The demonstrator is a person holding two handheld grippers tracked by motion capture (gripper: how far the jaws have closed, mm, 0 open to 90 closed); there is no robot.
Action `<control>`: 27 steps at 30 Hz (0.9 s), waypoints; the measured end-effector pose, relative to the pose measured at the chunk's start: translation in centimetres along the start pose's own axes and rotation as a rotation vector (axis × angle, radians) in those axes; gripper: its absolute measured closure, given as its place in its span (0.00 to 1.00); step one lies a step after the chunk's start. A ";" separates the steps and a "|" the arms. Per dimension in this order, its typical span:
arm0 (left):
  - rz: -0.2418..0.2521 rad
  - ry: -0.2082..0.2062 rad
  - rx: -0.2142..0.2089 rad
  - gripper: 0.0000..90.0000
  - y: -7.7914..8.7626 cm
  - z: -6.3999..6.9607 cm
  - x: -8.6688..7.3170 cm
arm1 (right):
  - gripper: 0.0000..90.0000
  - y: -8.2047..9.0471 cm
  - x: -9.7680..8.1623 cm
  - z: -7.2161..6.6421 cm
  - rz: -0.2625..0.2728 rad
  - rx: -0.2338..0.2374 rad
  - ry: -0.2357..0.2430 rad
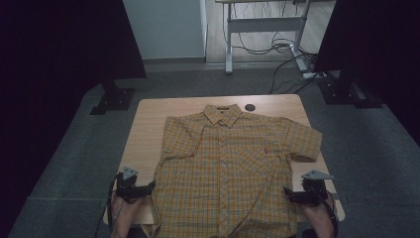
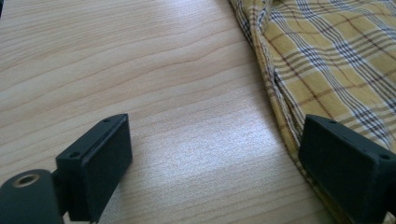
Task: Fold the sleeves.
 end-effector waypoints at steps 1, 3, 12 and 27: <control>-0.001 0.001 0.001 0.10 0.0 0.0 0.0 | 0.06 0.0 0.1 0.0 0.002 0.000 -0.001; -0.003 0.004 0.003 0.09 0.0 -0.1 0.0 | 0.06 0.1 0.4 0.1 0.009 -0.005 -0.004; -0.004 0.005 0.004 0.09 0.0 -0.1 0.0 | 0.07 0.1 2.5 1.3 0.041 -0.025 -0.047; -0.004 0.005 0.004 0.09 0.0 -0.1 0.0 | 0.10 -1.0 7.0 4.8 0.095 -0.068 -0.128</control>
Point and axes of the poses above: each handheld gripper's, and its own axes: y roughly backward along the jaws, x roughly out of its top, z roughly to its right, the point moved 8 cm from there along -y, roughly forward along the jaws, and after that the axes turned 9 degrees about -z, right-handed, at the moved point
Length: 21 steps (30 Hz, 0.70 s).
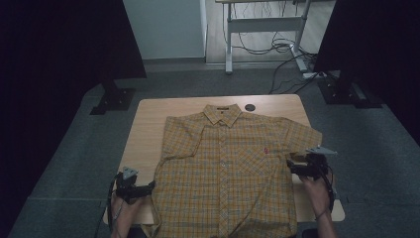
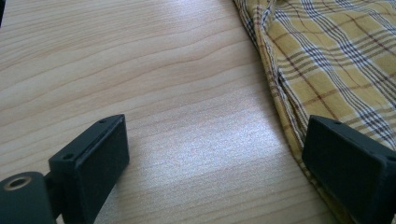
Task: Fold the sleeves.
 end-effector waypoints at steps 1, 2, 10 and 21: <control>0.000 0.000 0.000 0.09 0.0 0.0 0.0 | 0.10 -0.1 0.3 0.3 0.004 -0.007 -0.006; 0.000 0.000 0.000 0.09 0.0 0.0 0.0 | 0.11 -0.2 0.6 0.5 0.009 -0.013 -0.013; 0.000 0.000 0.000 0.09 0.0 0.0 0.0 | 0.12 -0.8 2.6 2.6 0.030 -0.061 -0.039; 0.000 0.001 0.000 0.09 0.0 0.0 0.0 | 0.20 -2.8 3.7 5.0 0.019 -0.107 -0.066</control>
Point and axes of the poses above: each handheld gripper's, and its own axes: y roughly backward along the jaws, x roughly out of its top, z roughly to its right, the point moved 8 cm from there along -y, roughly forward along the jaws, and after that the axes turned 9 degrees about -z, right-handed, at the moved point
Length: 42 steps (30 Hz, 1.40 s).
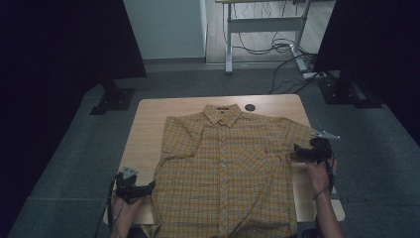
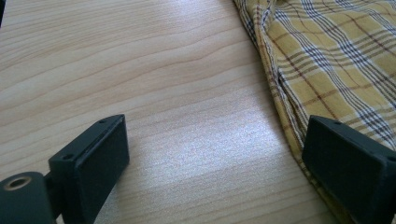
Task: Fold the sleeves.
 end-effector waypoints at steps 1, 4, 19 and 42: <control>0.000 0.000 0.000 0.09 0.0 0.0 0.0 | 0.22 -0.5 0.1 0.4 -0.004 -0.020 0.000; 0.000 0.000 0.001 0.09 0.0 0.0 0.0 | 0.24 -1.3 0.1 0.9 -0.014 -0.030 -0.009; -0.001 0.005 0.005 0.08 0.0 0.0 0.0 | 0.75 -3.0 -0.6 1.2 -0.052 -0.017 0.007; -0.002 0.005 0.006 0.08 0.0 0.0 0.0 | 0.96 1.0 4.0 -5.9 0.078 0.035 0.168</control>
Point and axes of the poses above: each handheld gripper's, and its own axes: y roughly backward along the jaws, x roughly out of its top, z roughly to its right, the point moved 8 cm from there along -y, roughly forward along the jaws, and after that the axes turned 9 degrees about -z, right-handed, at the moved point
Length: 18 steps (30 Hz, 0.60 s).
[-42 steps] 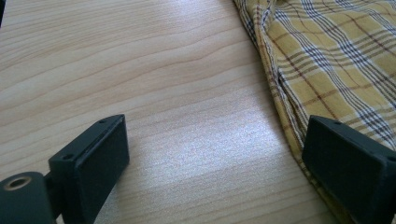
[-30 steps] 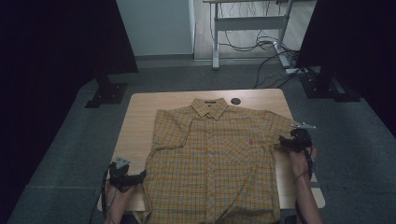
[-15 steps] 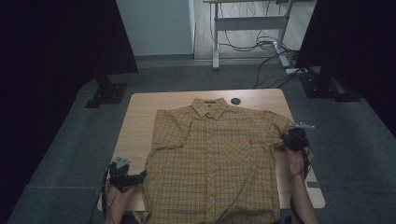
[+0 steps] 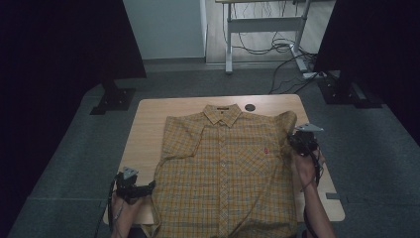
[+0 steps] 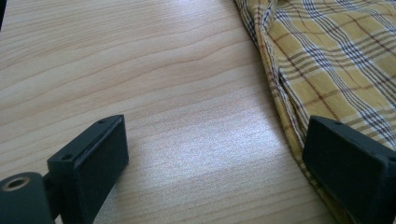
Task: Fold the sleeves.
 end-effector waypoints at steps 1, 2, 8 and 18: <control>0.000 0.000 0.000 0.08 0.0 0.0 0.0 | 0.96 -0.1 0.2 -0.6 0.001 0.010 0.010; 0.000 0.000 0.000 0.08 0.0 0.0 0.0 | 0.96 -0.2 0.3 -1.2 0.001 0.022 0.020; 0.000 0.000 0.001 0.08 0.0 0.0 0.0 | 0.95 -1.6 0.5 -4.5 -0.009 0.089 0.065; 0.000 0.001 0.001 0.08 0.0 0.0 0.0 | 0.91 -5.0 -1.9 -7.6 -0.111 0.170 0.116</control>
Point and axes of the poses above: each handheld gripper's, and its own axes: y roughly backward along the jaws, x roughly out of its top, z roughly to its right, the point moved 8 cm from there along -y, roughly forward along the jaws, and after that the axes turned 9 degrees about -z, right-handed, at the moved point
